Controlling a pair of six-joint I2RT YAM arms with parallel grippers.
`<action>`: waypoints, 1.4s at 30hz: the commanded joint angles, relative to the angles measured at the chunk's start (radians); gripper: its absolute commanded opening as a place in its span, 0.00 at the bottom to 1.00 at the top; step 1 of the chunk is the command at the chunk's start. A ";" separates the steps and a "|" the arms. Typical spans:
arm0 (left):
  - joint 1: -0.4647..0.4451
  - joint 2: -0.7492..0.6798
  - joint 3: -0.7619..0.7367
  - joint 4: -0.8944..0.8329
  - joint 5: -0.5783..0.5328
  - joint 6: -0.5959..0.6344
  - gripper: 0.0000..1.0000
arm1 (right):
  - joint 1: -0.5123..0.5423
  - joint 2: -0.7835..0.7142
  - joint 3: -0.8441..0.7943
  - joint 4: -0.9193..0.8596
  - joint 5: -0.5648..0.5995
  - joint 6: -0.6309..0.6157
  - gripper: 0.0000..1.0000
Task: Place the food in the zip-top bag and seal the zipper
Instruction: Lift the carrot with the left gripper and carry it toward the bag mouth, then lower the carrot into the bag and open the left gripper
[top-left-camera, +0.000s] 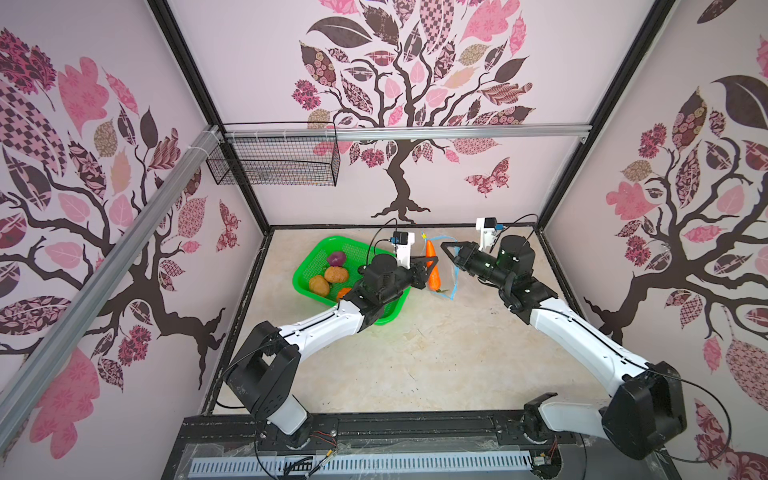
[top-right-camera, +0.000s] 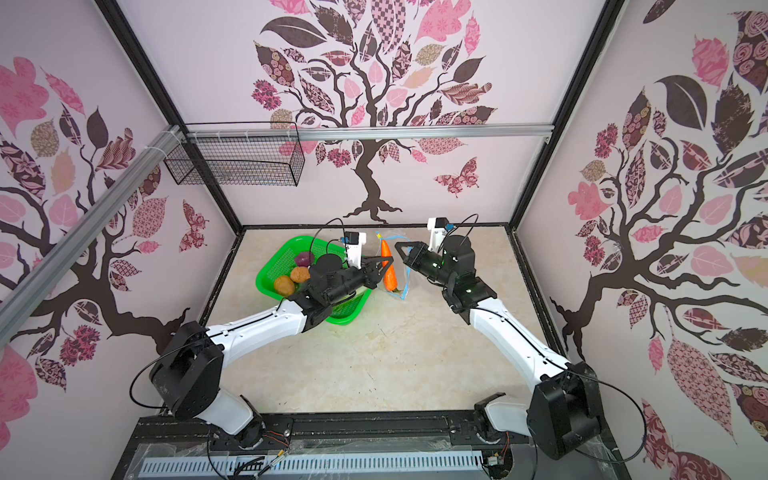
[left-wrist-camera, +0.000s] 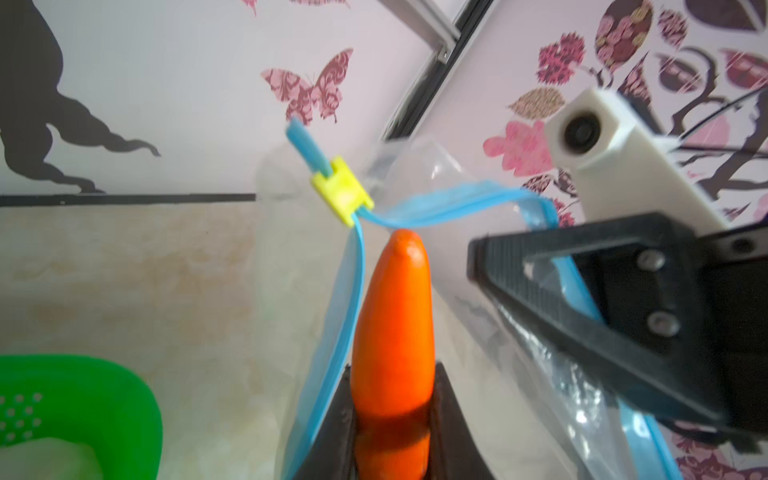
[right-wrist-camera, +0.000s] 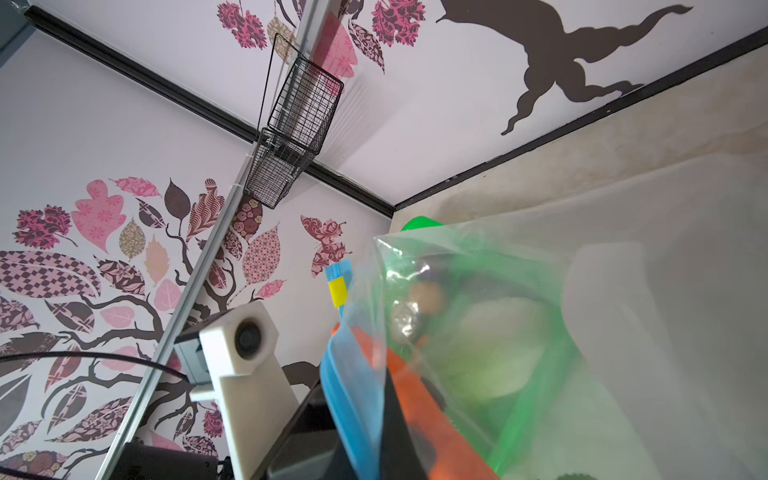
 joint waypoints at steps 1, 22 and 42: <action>-0.001 -0.005 0.059 -0.138 -0.034 0.032 0.15 | 0.010 -0.054 0.007 -0.032 0.046 -0.079 0.00; -0.013 0.194 0.212 -0.354 0.038 -0.061 0.56 | 0.035 -0.046 -0.159 -0.040 0.102 -0.126 0.00; 0.113 -0.131 0.082 -0.578 0.079 -0.105 0.69 | 0.026 0.084 -0.059 -0.017 0.209 -0.250 0.00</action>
